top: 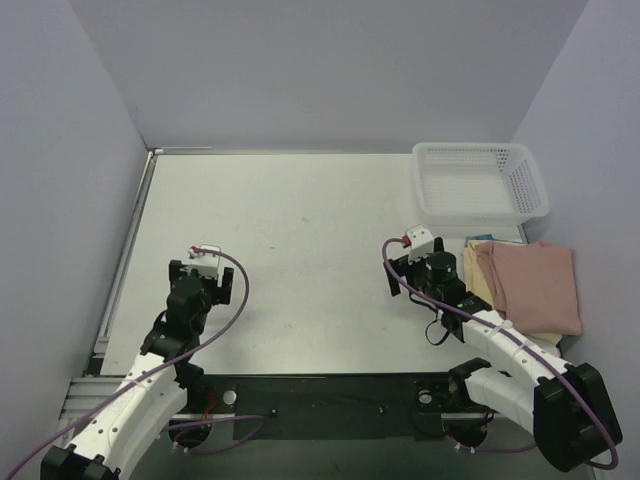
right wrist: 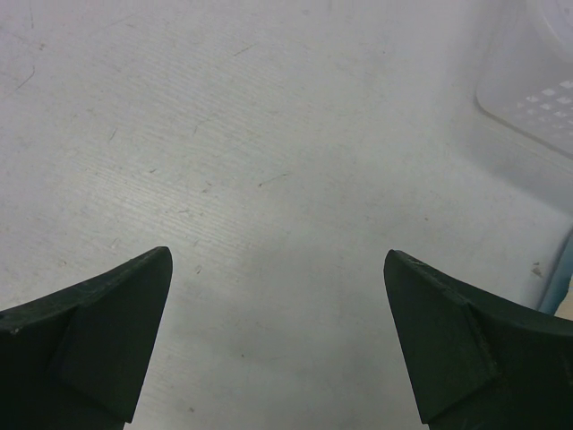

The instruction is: Fold and stack the t-shirts

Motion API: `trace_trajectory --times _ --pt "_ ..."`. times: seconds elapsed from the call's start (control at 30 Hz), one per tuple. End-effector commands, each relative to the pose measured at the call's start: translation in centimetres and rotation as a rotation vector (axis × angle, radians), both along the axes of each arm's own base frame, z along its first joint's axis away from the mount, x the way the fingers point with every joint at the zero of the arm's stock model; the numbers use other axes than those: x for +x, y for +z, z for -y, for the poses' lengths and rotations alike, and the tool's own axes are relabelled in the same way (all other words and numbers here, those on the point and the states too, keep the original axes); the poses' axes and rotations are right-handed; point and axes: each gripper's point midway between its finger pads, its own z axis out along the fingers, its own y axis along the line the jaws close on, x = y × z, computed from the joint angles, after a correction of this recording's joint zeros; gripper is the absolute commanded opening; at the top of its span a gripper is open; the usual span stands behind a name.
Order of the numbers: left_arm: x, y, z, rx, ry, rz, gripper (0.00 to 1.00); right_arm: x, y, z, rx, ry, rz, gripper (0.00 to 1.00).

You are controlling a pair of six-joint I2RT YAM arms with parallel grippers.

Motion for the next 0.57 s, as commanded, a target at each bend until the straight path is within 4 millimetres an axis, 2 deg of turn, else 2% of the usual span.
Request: trace_trajectory --times 0.0,0.27,0.53 --pt "1.0 2.0 0.3 -0.061 0.016 0.099 0.93 0.6 1.1 0.9 0.004 -0.033 0.076 1.0" --pt "1.0 1.6 0.4 -0.067 0.012 0.096 0.94 0.0 -0.1 1.6 0.021 -0.053 0.06 1.0" --pt "1.1 1.5 0.2 -0.068 0.027 0.09 0.94 0.1 -0.2 1.7 0.027 -0.057 0.065 1.0"
